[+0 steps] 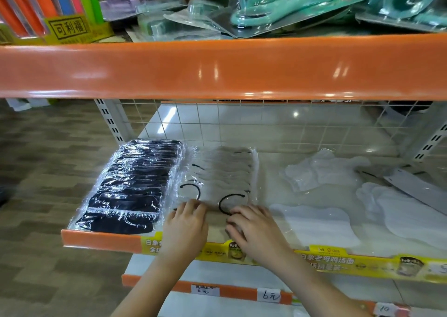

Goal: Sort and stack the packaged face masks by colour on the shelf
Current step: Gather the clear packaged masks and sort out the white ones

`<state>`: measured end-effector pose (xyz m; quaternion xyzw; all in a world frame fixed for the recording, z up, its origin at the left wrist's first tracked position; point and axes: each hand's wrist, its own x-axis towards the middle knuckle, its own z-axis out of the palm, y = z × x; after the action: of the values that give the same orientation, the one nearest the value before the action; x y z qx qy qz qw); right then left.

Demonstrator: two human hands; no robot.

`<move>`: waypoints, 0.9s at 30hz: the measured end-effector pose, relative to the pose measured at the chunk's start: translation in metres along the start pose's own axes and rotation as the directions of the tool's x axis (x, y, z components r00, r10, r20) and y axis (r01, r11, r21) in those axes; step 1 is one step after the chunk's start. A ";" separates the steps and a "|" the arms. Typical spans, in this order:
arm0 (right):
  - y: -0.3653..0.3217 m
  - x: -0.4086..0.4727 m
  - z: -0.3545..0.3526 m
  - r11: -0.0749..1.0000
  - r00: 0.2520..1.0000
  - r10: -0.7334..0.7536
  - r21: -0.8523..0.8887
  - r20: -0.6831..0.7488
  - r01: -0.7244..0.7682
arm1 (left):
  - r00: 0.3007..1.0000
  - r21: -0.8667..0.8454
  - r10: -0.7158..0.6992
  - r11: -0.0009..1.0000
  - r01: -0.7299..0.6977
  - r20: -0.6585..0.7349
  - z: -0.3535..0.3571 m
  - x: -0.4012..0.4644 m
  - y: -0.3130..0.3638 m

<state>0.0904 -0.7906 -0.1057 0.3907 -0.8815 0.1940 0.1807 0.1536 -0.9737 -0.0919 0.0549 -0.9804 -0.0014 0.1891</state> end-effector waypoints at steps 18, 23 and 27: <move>-0.002 0.001 -0.007 0.989 0.988 0.144 0.025 -0.059 -0.143 | 0.998 0.068 0.052 0.996 -0.054 0.032 -0.007 0.011 0.023; 0.013 -0.003 -0.028 0.972 0.967 0.235 0.041 -0.097 -0.232 | 0.994 0.044 0.113 0.993 -0.112 -0.011 -0.016 0.026 0.060; 0.042 -0.014 -0.053 0.955 0.948 0.296 0.010 -0.113 -0.297 | 0.985 -0.058 0.164 0.984 -0.167 -0.049 -0.015 0.039 0.099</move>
<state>0.0759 -0.7307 -0.0753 0.2416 -0.9192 0.2376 0.2005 0.1127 -0.8788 -0.0613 -0.0327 -0.9767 -0.0147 0.2116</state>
